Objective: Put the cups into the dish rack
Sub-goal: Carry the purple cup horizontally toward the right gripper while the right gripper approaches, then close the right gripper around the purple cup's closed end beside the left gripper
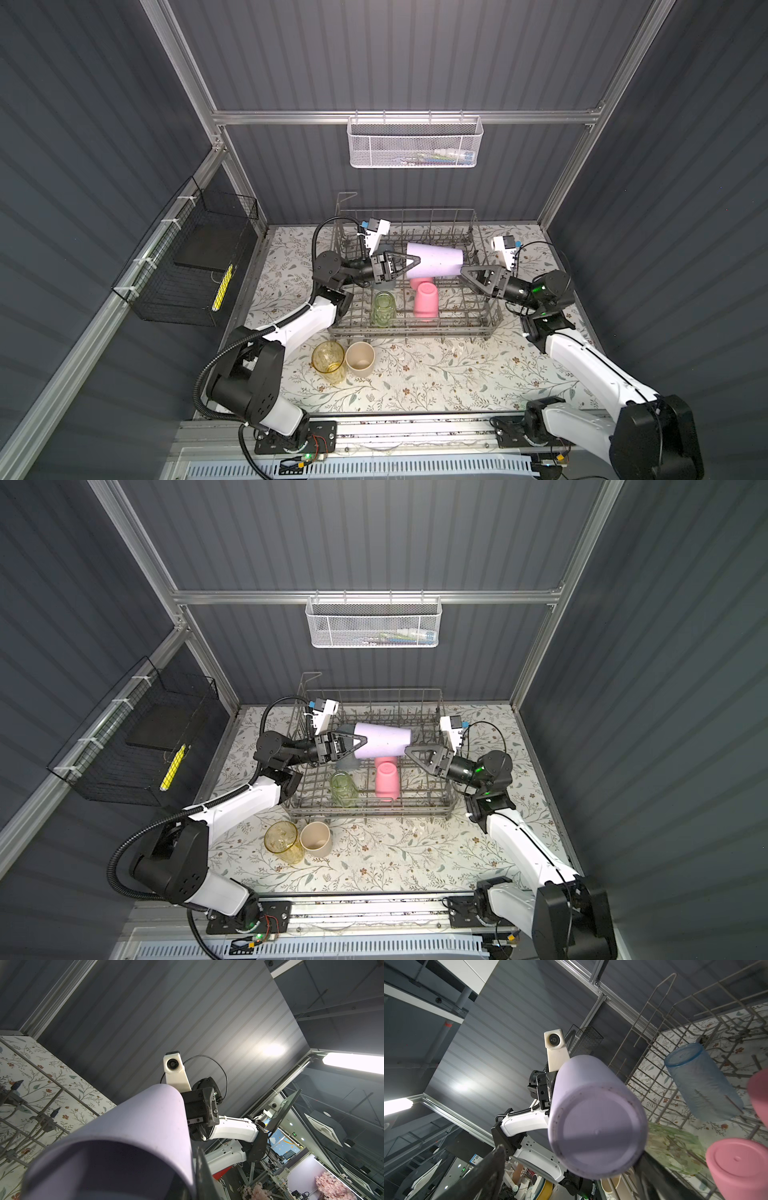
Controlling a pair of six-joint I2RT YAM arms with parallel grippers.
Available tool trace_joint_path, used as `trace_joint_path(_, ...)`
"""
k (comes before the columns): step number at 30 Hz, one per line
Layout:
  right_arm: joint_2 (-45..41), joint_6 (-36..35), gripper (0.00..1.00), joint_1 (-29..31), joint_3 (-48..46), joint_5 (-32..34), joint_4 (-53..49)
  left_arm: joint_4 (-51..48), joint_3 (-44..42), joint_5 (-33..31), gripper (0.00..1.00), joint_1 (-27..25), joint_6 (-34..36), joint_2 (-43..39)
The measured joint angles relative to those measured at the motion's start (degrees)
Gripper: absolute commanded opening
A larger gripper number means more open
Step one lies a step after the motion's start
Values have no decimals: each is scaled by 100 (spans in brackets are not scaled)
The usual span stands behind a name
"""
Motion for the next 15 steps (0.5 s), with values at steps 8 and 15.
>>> trace_joint_path(8,173,-444,93,267,236,192,-568,-2,-9,72,10,-74,4,0)
trace_joint_path(15,229,-531,91,271,284,295,-693,-223,-55,138,10,-120,151,-2)
